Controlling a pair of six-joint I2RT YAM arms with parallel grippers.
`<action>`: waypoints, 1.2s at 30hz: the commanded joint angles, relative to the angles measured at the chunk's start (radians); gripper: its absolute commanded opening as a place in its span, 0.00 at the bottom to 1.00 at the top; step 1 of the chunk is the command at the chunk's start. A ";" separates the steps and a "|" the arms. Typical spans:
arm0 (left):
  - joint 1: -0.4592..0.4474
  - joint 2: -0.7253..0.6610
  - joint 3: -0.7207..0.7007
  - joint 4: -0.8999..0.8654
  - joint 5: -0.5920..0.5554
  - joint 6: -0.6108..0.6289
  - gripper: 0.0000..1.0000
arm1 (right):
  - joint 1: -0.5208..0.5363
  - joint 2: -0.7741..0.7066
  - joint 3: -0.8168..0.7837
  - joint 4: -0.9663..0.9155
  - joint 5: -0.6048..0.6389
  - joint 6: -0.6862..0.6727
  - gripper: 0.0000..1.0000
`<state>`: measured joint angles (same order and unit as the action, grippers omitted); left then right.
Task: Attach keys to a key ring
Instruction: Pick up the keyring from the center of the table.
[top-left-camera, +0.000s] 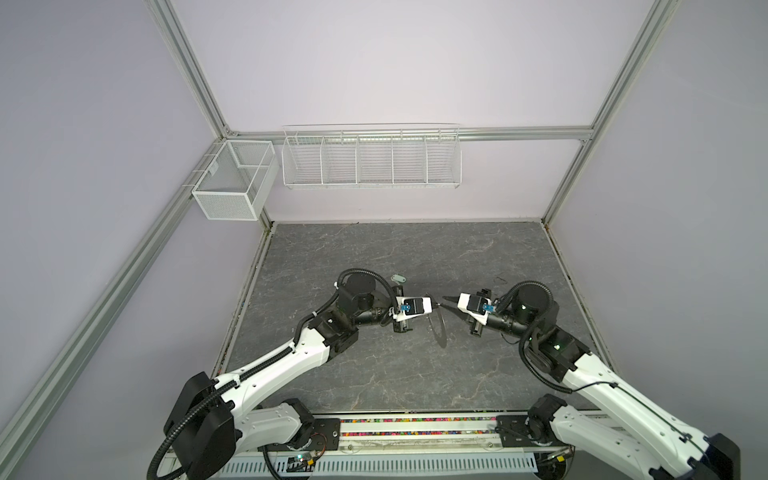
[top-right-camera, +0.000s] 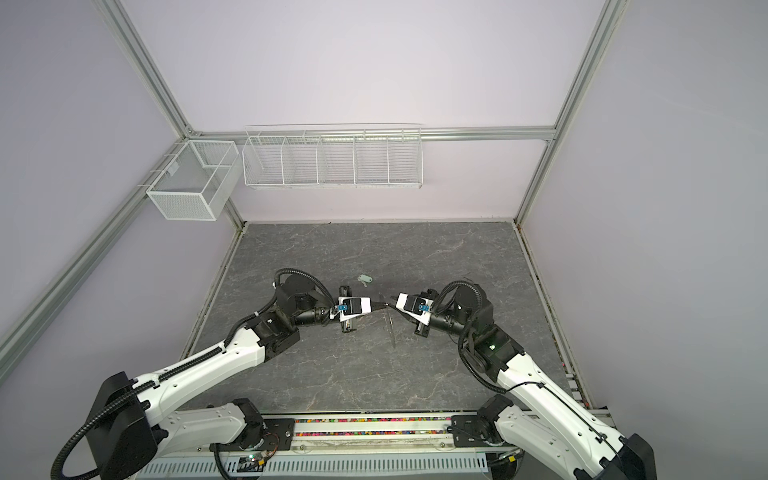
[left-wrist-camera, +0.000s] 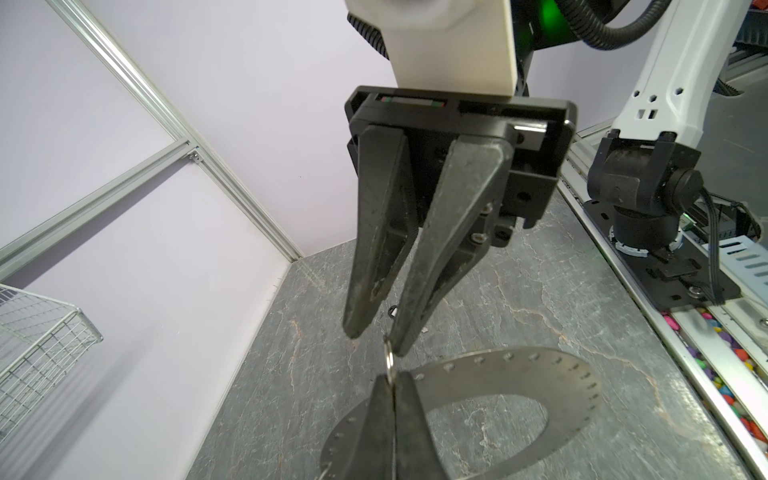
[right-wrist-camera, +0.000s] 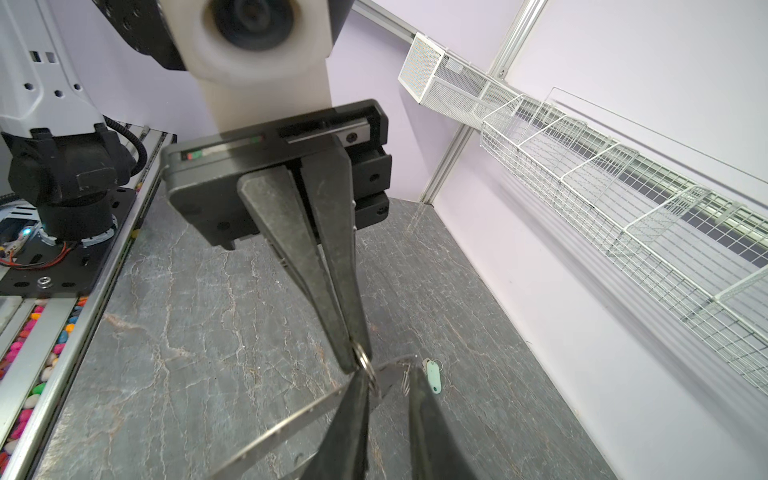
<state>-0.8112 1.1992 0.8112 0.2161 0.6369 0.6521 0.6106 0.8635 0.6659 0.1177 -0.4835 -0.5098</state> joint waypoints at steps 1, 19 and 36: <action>0.003 0.017 0.040 -0.025 0.026 0.027 0.00 | 0.005 0.012 0.030 -0.030 -0.023 -0.045 0.20; 0.017 -0.008 0.018 -0.031 -0.043 0.001 0.26 | -0.001 0.020 -0.010 0.054 -0.012 0.004 0.07; 0.044 -0.010 -0.119 0.244 -0.002 -0.182 0.25 | -0.013 0.059 -0.017 0.172 -0.085 0.108 0.07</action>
<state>-0.7704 1.1793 0.7010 0.3748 0.6113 0.5144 0.6025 0.9287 0.6544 0.2337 -0.5228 -0.4221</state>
